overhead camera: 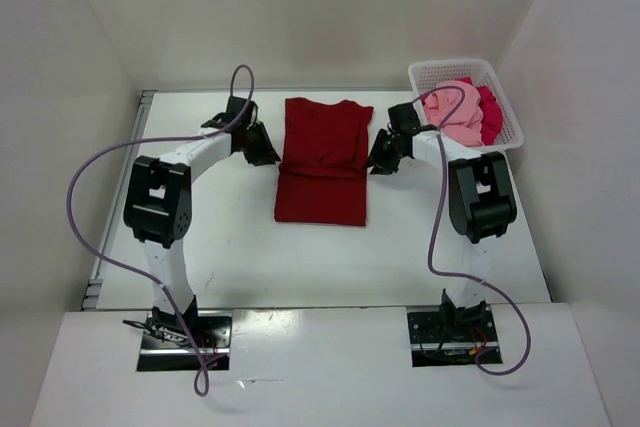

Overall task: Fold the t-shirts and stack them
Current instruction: Fold the folded rectangular tshirt in 1/3 of the way, then grab one side of the 2/3 rectangular tshirt with both arms

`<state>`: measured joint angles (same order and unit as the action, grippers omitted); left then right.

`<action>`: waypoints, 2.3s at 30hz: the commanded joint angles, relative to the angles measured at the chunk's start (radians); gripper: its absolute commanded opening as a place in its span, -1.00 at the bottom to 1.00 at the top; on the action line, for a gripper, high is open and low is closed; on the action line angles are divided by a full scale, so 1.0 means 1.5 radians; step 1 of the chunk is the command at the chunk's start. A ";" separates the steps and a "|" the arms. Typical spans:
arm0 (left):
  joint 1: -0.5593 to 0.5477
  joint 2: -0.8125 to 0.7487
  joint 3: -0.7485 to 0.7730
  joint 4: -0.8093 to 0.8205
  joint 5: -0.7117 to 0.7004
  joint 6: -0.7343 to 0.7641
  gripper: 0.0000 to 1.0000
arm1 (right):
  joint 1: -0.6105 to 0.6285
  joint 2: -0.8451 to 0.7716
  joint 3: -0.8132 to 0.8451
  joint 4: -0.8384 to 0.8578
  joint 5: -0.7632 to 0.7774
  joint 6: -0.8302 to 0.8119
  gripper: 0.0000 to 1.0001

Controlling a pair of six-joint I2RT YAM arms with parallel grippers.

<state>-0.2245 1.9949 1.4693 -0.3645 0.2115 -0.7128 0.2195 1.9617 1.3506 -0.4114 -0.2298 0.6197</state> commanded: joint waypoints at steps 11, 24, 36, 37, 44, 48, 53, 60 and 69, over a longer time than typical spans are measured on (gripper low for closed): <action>-0.112 -0.175 -0.258 0.161 0.084 -0.076 -0.38 | 0.133 -0.108 -0.001 -0.002 0.001 -0.004 -1.00; -0.124 -0.185 -0.407 0.186 0.089 -0.078 -0.40 | 0.177 0.137 0.208 -0.020 0.008 -0.021 -1.00; -0.072 -0.421 -0.467 0.100 0.061 -0.091 0.08 | 0.157 -0.233 -0.204 0.059 -0.038 0.102 -0.72; -0.063 -0.411 -0.474 0.108 0.068 -0.091 0.08 | 0.157 -0.254 -0.235 0.068 -0.045 0.121 -0.72; -0.024 -0.352 -0.505 0.132 0.099 -0.085 0.08 | 0.157 -0.299 -0.373 0.096 -0.035 0.142 -0.72; -0.024 -0.315 -0.505 0.139 0.099 -0.072 0.11 | 0.151 -0.243 -0.386 0.105 -0.005 0.135 -0.72; -0.024 -0.295 -0.511 0.145 0.099 -0.066 0.11 | 0.151 -0.308 -0.399 0.078 0.008 0.141 -0.64; -0.024 -0.282 -0.511 0.159 0.090 -0.066 -0.05 | 0.132 -0.369 -0.443 0.073 0.032 0.162 0.06; -0.024 -0.260 -0.492 0.165 0.104 -0.059 -0.54 | 0.132 -0.241 -0.421 0.128 -0.036 0.136 -0.14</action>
<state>-0.2634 1.5883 0.7116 -0.1268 0.3733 -0.8333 0.4179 1.5471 0.7158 -0.2638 -0.2729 0.8463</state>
